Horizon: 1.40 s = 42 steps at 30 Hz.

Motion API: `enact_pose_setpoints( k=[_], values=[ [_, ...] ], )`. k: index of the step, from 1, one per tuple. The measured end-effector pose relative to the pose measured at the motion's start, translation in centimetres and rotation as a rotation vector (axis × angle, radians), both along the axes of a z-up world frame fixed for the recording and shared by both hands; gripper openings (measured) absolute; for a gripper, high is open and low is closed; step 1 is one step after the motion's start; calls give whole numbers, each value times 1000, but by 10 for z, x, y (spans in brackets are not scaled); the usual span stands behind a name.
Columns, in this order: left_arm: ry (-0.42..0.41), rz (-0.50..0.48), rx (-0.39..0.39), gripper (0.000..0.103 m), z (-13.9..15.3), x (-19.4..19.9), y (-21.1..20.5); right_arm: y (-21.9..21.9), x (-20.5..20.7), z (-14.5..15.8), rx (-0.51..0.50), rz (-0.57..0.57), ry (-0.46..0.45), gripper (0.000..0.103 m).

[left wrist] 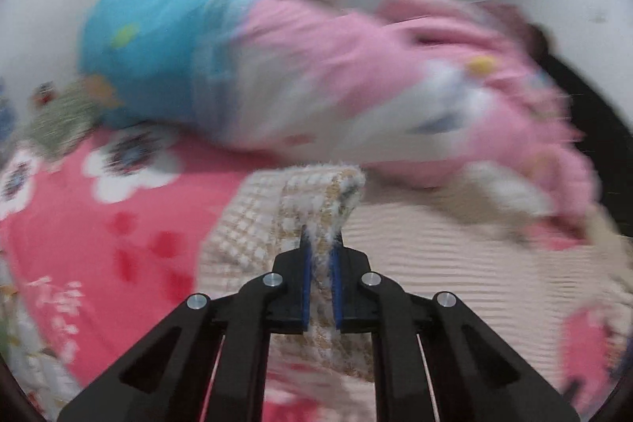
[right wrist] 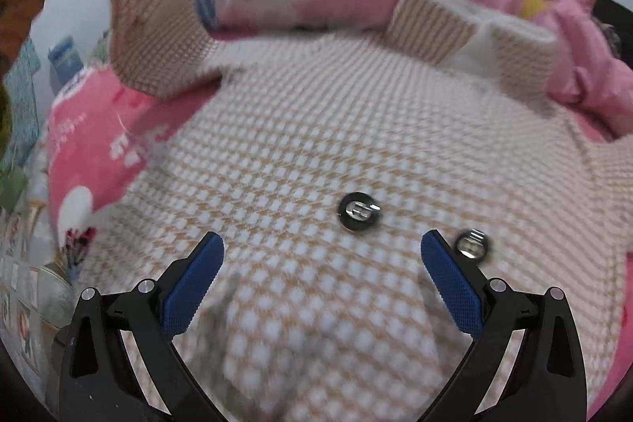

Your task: Fold large clothes

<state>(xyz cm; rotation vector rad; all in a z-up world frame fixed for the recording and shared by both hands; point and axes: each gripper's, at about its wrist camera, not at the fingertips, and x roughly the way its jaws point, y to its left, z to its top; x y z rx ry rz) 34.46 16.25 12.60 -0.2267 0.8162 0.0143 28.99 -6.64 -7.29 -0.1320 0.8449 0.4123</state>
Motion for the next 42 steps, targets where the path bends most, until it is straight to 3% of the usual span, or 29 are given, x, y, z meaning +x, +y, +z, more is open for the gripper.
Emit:
enact_pose_setpoints(
  k=[3, 7, 8, 11, 13, 16, 19, 23, 28, 31, 36, 37, 40, 41, 42],
  values=[
    [-47, -176, -119, 8, 34, -4, -67, -31, -21, 7, 34, -50, -18, 96],
    [-45, -350, -187, 12, 38, -1, -147, -67, -44, 4, 49, -116, 2, 96],
    [-33, -377, -188, 21, 32, 0, -162, -71, -48, 1, 51, -130, 9, 96],
    [52, -447, -180, 66, 2, 1, -204, -84, -60, -7, 41, -164, 31, 96],
    [88, -464, -174, 68, -16, -5, -216, -86, -65, -6, 34, -174, 41, 96],
    [114, -476, -201, 71, -31, -22, -206, -106, -70, -3, 52, -176, 55, 96],
    [69, -446, -164, 73, -28, -44, -178, -125, -64, 6, 73, -195, 52, 96],
    [36, -324, -29, 75, -36, -49, -132, -157, -38, 27, 180, -207, 68, 96],
    [119, -131, 227, 75, -100, -58, -70, -159, 21, 33, 341, -138, 168, 93],
    [174, -90, 279, 75, -144, -55, -49, -150, 58, 20, 394, -130, 258, 85],
    [205, -69, 236, 75, -190, -42, -35, -142, 107, -22, 469, -186, 441, 53],
    [202, -71, 220, 75, -194, -37, -34, -140, 114, -31, 471, -204, 465, 51],
    [196, -70, 186, 75, -200, -32, -28, -137, 117, -34, 442, -225, 449, 27],
    [194, -68, 181, 75, -200, -31, -27, -136, 115, -30, 435, -223, 436, 12],
    [188, -68, 179, 75, -201, -30, -24, -134, 111, -24, 422, -219, 410, 9]
  ],
)
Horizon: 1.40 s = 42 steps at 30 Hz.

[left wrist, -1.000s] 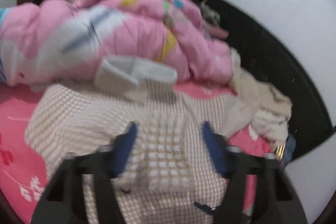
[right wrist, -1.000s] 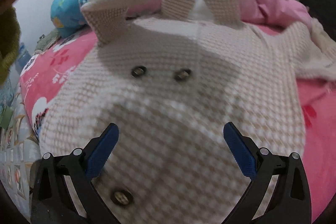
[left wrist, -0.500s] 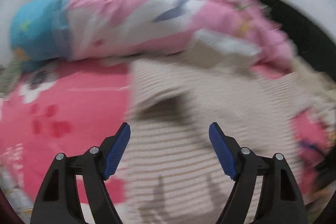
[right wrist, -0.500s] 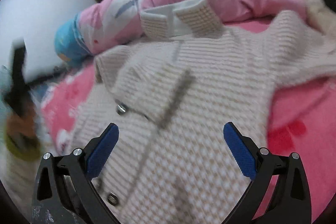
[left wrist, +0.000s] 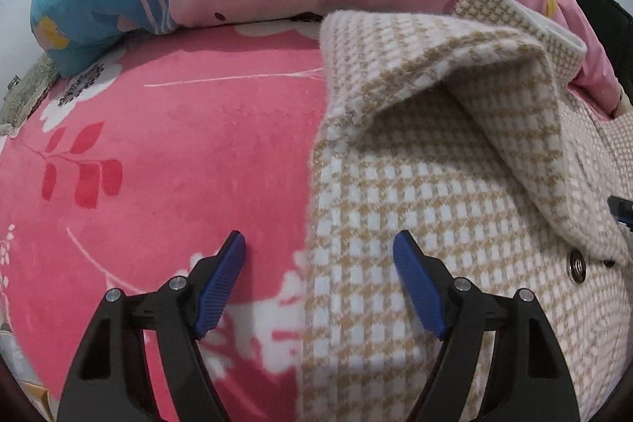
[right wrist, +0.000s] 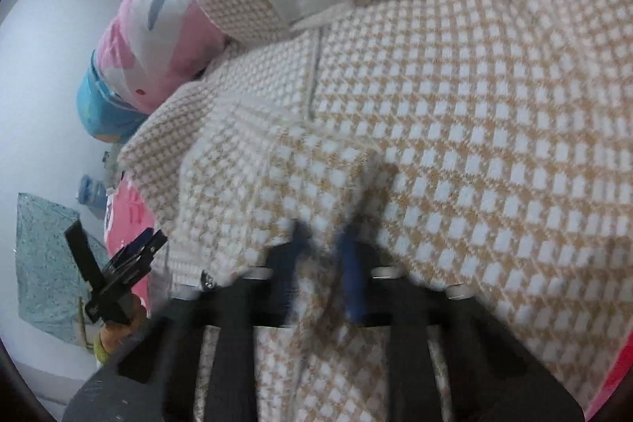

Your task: Fold large clothes

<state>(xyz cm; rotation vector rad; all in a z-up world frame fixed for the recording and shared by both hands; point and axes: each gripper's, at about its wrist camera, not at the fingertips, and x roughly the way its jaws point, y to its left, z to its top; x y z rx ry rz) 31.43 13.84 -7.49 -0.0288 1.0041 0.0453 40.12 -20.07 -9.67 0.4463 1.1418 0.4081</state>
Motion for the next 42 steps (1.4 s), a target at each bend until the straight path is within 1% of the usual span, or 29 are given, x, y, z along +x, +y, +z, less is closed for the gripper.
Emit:
enact_pose_setpoints(
  k=[1, 3, 4, 5, 7, 8, 10, 11, 13, 15, 17, 19, 21, 22, 23, 24, 26, 28, 30, 31, 32, 34, 35, 36, 37, 40, 42],
  values=[
    [-2, -2, 4, 75, 0, 2, -1, 3, -1, 9, -33, 3, -28, 8],
    [-5, -3, 17, 75, 1, 4, -2, 14, -5, 29, -138, 9, -109, 7],
    [-2, -1, 18, 75, 0, 10, -6, 21, -7, 47, -197, 8, -170, 7],
    [1, 3, 15, 75, -1, 10, -5, 26, -8, 64, -218, 7, -222, 7],
    [7, 13, 7, 75, -1, 16, -4, 30, -3, 91, -229, 3, -301, 7],
    [9, 13, 7, 75, -3, 22, -6, 29, 0, 108, -214, -3, -343, 7],
    [10, 14, 2, 75, -4, 23, -4, 19, 7, 131, -200, -24, -374, 7],
    [11, 16, -1, 75, -5, 24, -4, 12, 11, 136, -205, -36, -377, 7],
    [14, 19, -14, 75, -6, 26, -2, -8, 26, 132, -230, -70, -344, 7],
    [17, 22, -25, 75, -7, 28, 0, -22, 45, 106, -255, -100, -272, 7],
    [18, 22, -27, 75, -9, 31, 3, -35, 65, 69, -296, -129, -181, 7],
    [19, 20, -26, 75, -7, 26, -1, -45, 76, 45, -325, -155, -147, 9],
    [20, 16, -31, 75, -6, 25, -1, -52, 80, 31, -390, -186, -124, 15],
    [23, 11, -34, 75, -5, 24, 1, -55, 80, 29, -455, -218, -118, 17],
    [24, 8, -36, 74, -4, 22, 1, -57, 78, 31, -494, -242, -129, 25],
    [25, 4, -42, 73, -1, 20, 4, -57, 72, 38, -496, -253, -167, 31],
    [21, -1, -48, 71, 6, 17, 7, -51, 61, 52, -474, -228, -237, 32],
    [-2, -6, -46, 71, 20, 16, 12, -31, 54, 62, -457, -144, -302, 35],
    [-24, -4, -45, 71, 36, 18, 14, -2, 53, 58, -442, -17, -343, 48],
    [-31, -4, -53, 71, 45, 21, 14, 12, 56, 51, -442, 34, -341, 50],
    [-39, -1, -62, 71, 52, 24, 12, 20, 59, 39, -452, 67, -320, 51],
    [-50, 6, -73, 71, 63, 32, 5, 31, 75, 5, -519, 95, -207, 53],
    [-55, 5, -76, 71, 66, 34, 0, 32, 78, -7, -528, 96, -195, 54],
    [-63, -3, -79, 71, 70, 40, -8, 32, 75, -10, -529, 91, -224, 54],
    [-67, -9, -80, 71, 71, 45, -14, 32, 74, -7, -533, 89, -230, 54],
    [-72, -33, -74, 74, 71, 65, -38, 32, 64, 8, -553, 59, -203, 54],
    [-77, -52, -60, 77, 69, 80, -55, 32, 50, 20, -566, 52, -224, 57]
  ],
)
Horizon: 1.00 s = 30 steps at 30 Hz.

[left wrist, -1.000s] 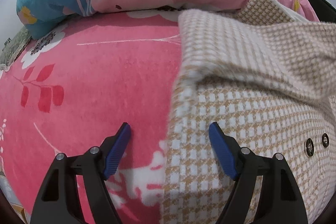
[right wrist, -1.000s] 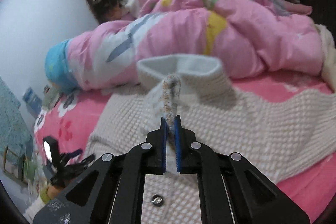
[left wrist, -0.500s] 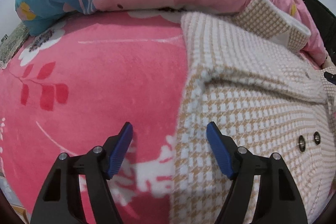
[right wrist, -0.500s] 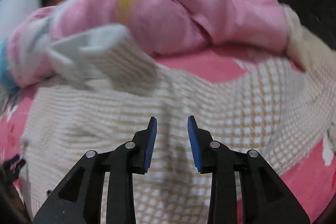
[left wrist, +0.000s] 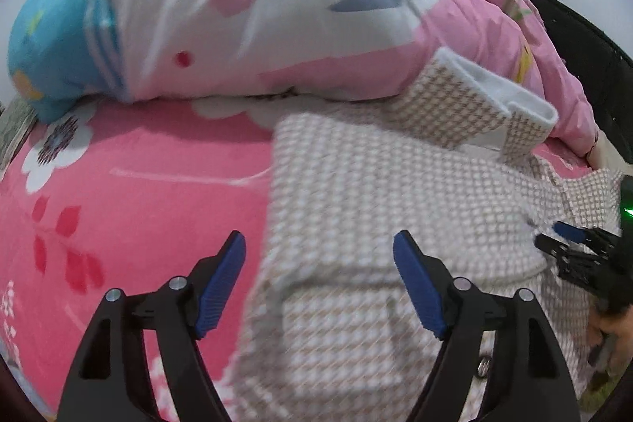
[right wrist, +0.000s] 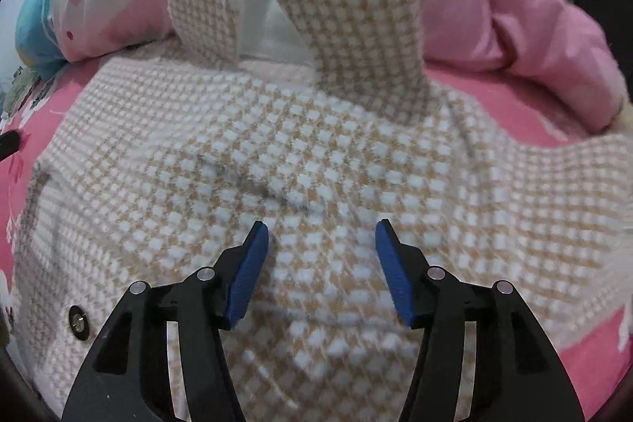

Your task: Fold large clothes

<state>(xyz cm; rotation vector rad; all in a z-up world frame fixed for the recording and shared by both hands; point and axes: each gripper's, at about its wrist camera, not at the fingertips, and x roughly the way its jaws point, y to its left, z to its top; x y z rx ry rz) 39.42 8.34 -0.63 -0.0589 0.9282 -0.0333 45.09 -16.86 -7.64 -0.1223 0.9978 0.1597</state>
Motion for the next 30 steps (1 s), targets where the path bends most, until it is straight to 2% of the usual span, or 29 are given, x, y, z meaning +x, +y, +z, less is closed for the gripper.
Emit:
enact_pose_setpoints(
  k=[2, 4, 5, 7, 9, 11, 13, 16, 22, 26, 30],
  values=[
    [-2, -13, 15, 79, -6, 13, -14, 0, -7, 6, -22, 1, -21, 59],
    [9, -9, 37, 80, -19, 27, -27, -4, -7, -4, -65, -19, 5, 68],
    [21, -10, 46, 81, -26, 32, -31, -9, -6, -12, -63, -24, 31, 71],
    [81, 6, 70, 81, -49, 44, -38, -17, -10, -11, -25, -20, 31, 71],
    [110, 19, 81, 82, -67, 46, -39, -28, -17, 5, 7, -24, 23, 71],
    [60, 17, 90, 83, -69, 40, -40, -53, -29, 28, 55, -25, -17, 71],
    [45, 10, 89, 84, -70, 36, -39, -83, -35, 51, 73, -69, -57, 71],
    [30, 4, 73, 86, -72, 32, -36, -158, -29, 84, 83, -205, -103, 71],
    [-4, -7, 89, 94, -78, 22, -40, -321, -20, 105, 79, -543, -137, 71],
    [-21, -8, 102, 96, -80, 16, -42, -389, -11, 99, 133, -738, -141, 70],
    [-35, -8, 105, 96, -80, 10, -45, -428, -12, 84, 206, -826, -114, 60]
  ],
)
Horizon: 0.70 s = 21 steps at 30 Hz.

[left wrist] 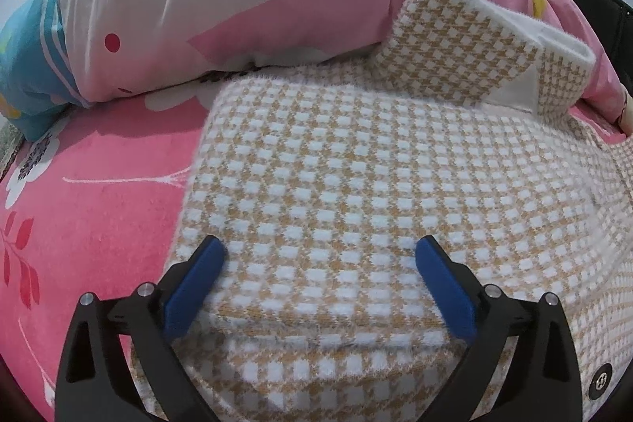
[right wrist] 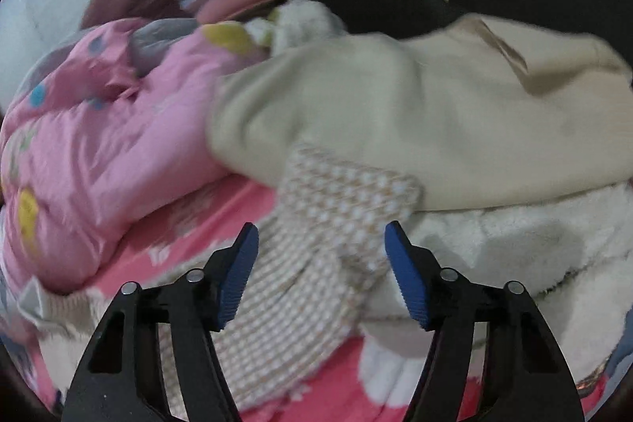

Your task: Fold large clothes

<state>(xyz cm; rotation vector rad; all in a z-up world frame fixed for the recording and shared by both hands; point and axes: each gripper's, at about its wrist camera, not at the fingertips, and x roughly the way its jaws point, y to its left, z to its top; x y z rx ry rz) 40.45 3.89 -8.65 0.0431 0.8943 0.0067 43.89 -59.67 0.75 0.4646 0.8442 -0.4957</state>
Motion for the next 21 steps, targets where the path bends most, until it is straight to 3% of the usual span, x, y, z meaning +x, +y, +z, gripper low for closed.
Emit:
enact_pose_setpoints(
  k=[10, 14, 19, 21],
  values=[
    [-6, -2, -7, 97, 1, 3, 4, -37, 10, -24, 84, -60, 5, 35],
    [-6, -3, -10, 97, 0, 3, 5, -31, 4, -18, 20, -51, 25, 15],
    [-6, -3, -10, 97, 0, 3, 4, -23, -5, -16, -10, -58, 36, 13],
    [-6, -4, -14, 97, 0, 4, 5, -25, -7, -17, 12, -90, 33, 22]
  ],
)
